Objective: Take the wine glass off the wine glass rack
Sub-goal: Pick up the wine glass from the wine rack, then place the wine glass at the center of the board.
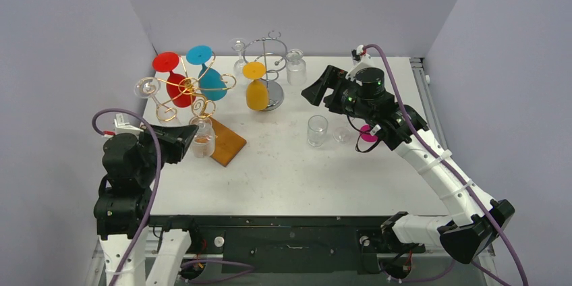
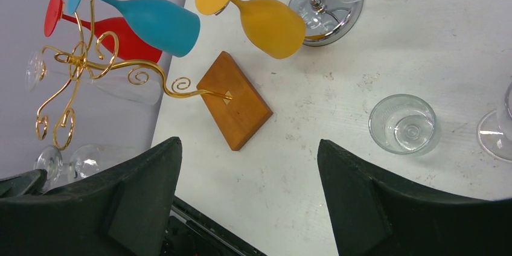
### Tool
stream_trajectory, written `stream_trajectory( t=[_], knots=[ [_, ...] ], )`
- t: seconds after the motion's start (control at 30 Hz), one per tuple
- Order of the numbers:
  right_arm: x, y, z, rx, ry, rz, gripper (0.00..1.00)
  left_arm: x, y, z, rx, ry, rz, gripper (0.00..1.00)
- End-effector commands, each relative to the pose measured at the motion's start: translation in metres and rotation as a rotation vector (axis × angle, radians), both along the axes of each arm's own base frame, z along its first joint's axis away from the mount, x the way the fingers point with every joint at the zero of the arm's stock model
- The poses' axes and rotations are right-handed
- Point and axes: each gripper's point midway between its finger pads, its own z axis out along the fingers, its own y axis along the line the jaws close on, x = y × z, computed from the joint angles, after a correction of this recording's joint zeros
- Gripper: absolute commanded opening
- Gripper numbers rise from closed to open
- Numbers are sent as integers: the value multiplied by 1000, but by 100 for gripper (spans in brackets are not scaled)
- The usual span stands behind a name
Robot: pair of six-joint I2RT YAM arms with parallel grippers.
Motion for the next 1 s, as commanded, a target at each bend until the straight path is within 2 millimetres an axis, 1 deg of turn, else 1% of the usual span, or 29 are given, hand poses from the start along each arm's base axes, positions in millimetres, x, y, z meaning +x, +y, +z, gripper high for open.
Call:
stream_trajectory(
  t=[0.0, 0.17, 0.27, 0.37, 0.47, 0.5, 0.6, 0.67, 0.7, 0.73, 0.77, 0.8, 0.83, 0.87, 0.9, 0.93, 0.97],
  knots=[
    [-2, -3, 20, 24, -61, -14, 78, -3, -16, 19, 16, -80, -91, 0],
    [-5, -4, 26, 27, -68, -17, 78, -3, -31, 24, 19, -89, -169, 0],
    [-7, -5, 31, 36, -74, -11, 78, -3, -40, 32, 16, -111, -214, 0],
    [-9, -3, 36, 55, -80, -4, 78, 1, -48, 39, 13, -131, -250, 0],
    [-10, -2, 38, 68, -82, 5, 78, 6, -58, 42, 6, -134, -290, 0],
    [-11, -1, 38, 73, -86, 8, 78, 8, -60, 47, 1, -149, -297, 0],
    [-15, 4, 41, 106, -94, 41, 79, 13, -74, 55, -45, -161, -335, 0],
    [-18, 8, 45, 138, -109, 65, 80, 18, -82, 67, -90, -193, -347, 0],
    [-20, 11, 49, 157, -124, 80, 80, 20, -85, 81, -109, -238, -349, 0],
    [-21, 12, 51, 171, -130, 85, 81, 23, -90, 85, -131, -238, -351, 0],
    [-22, 13, 56, 189, -149, 95, 82, 24, -93, 99, -147, -279, -354, 0],
    [-23, 13, 58, 198, -156, 96, 82, 29, -102, 101, -161, -272, -362, 0],
    [-24, 13, 63, 213, -173, 101, 83, 28, -105, 115, -174, -307, -371, 0],
    [-24, 13, 65, 229, -186, 102, 85, 33, -115, 116, -182, -296, -386, 0],
    [-27, 12, 71, 246, -202, 107, 86, 32, -118, 131, -197, -332, -396, 0],
    [-26, 13, 73, 273, -219, 107, 88, 38, -125, 131, -210, -321, -407, 0],
    [-31, 11, 80, 299, -241, 113, 89, 38, -128, 144, -226, -353, -412, 0]
  ],
)
